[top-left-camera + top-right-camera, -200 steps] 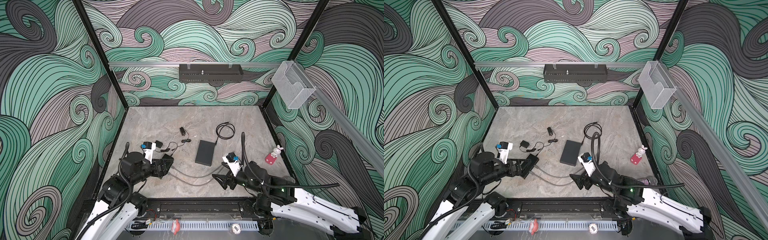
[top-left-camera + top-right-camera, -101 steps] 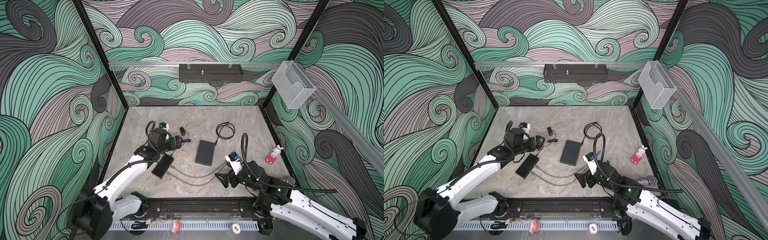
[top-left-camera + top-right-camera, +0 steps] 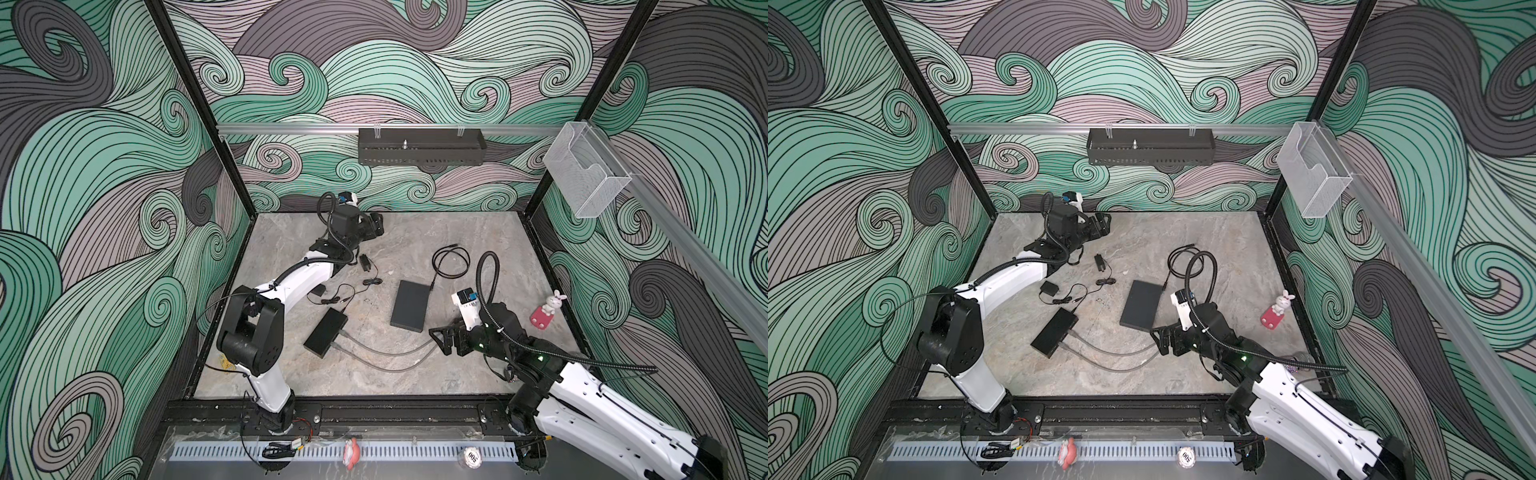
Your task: Insert the plug into the switch port
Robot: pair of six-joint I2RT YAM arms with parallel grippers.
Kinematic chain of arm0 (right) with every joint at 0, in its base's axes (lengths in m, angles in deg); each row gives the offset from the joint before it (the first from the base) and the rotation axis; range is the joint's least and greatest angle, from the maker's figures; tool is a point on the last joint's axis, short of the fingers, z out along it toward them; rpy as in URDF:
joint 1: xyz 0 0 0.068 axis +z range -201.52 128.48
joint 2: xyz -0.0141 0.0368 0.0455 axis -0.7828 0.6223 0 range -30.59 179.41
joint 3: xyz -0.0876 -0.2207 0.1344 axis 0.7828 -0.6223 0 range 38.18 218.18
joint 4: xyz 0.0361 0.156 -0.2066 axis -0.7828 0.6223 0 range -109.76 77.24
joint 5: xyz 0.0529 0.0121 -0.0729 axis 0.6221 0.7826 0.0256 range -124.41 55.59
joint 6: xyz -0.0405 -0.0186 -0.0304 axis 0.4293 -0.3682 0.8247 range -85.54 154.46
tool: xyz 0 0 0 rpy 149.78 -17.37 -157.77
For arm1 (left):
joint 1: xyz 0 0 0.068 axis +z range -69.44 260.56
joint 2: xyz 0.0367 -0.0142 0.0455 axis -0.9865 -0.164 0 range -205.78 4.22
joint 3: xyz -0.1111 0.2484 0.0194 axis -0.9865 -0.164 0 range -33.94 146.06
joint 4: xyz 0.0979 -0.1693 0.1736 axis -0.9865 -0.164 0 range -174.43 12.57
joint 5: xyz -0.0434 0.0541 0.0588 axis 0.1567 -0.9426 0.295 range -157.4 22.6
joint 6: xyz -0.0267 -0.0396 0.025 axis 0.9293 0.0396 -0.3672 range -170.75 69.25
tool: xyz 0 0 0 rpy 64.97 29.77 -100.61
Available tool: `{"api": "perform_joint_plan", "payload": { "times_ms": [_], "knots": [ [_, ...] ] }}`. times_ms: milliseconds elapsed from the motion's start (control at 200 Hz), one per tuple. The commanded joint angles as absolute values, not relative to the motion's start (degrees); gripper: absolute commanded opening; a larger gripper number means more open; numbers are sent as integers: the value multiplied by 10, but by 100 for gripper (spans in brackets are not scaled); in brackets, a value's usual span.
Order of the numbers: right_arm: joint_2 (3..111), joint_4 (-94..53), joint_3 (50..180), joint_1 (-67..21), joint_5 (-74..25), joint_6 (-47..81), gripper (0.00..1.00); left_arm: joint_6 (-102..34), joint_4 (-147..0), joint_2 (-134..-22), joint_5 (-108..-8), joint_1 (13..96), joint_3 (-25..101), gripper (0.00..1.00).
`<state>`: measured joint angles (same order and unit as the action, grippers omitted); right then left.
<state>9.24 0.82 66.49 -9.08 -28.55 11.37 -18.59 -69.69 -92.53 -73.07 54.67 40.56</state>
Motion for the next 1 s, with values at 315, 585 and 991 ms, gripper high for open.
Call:
{"api": "perform_joint_plan", "payload": {
  "times_ms": [315,585,991],
  "knots": [
    [112,109,728,-115,-169,132,99,-202,-863,-822,-707,555,392,85],
    [218,79,788,-123,-185,158,97,-264,-1012,-851,-566,628,492,81],
    [518,77,1028,-128,-211,117,83,-248,-922,-758,-519,698,391,83]
  ]
}}
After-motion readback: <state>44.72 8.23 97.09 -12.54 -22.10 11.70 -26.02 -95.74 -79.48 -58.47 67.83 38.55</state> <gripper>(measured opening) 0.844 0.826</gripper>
